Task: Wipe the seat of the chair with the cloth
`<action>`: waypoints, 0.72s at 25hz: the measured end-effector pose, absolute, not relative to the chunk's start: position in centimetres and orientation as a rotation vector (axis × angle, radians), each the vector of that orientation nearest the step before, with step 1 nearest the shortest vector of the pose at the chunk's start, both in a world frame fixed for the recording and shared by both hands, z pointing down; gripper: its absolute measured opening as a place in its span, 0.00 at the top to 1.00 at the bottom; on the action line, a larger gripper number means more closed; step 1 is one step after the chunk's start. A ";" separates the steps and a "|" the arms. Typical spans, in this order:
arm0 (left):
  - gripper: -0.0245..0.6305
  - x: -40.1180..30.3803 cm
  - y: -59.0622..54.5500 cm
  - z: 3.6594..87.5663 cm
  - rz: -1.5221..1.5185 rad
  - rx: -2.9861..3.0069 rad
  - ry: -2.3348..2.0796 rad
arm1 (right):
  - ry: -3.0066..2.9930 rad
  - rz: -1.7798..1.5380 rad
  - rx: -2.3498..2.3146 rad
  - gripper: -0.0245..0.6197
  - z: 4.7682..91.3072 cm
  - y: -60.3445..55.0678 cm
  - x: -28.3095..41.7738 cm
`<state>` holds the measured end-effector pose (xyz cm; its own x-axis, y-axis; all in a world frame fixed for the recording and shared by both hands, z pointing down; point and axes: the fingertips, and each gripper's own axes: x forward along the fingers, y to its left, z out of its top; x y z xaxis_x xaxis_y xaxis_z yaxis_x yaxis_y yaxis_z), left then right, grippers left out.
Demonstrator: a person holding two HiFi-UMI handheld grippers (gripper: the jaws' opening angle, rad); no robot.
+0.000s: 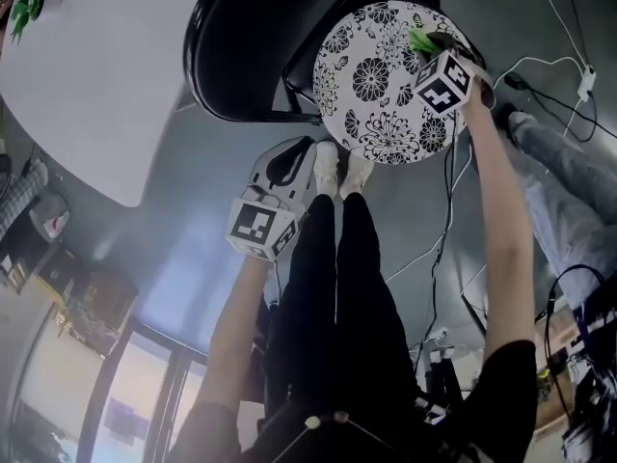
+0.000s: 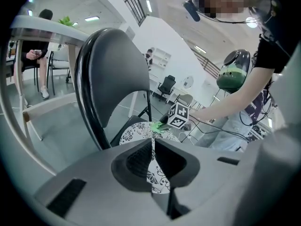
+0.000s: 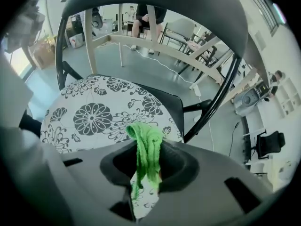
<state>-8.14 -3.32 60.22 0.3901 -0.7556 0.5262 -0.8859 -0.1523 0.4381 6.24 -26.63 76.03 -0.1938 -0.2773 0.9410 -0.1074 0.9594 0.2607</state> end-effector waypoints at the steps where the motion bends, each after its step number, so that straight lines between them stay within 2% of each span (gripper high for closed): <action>1: 0.93 -8.1 -3.3 60.3 0.235 1.944 -1.406 | -1.779 -0.128 0.294 0.80 76.1 -26.0 6.3; 8: 0.93 -7.6 -3.3 60.4 0.212 1.927 -1.399 | -1.834 0.079 0.260 0.80 77.2 -18.7 7.0; 18: 0.93 -6.8 -3.2 60.4 0.185 1.913 -1.395 | -1.854 0.167 0.177 0.80 77.5 -8.6 8.1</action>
<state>-6.78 -3.21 60.43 0.3957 -0.7601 0.5154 -0.8683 -0.1268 0.4796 8.11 -8.64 77.46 -0.2829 -0.0361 0.9585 -0.2067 0.9781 -0.0241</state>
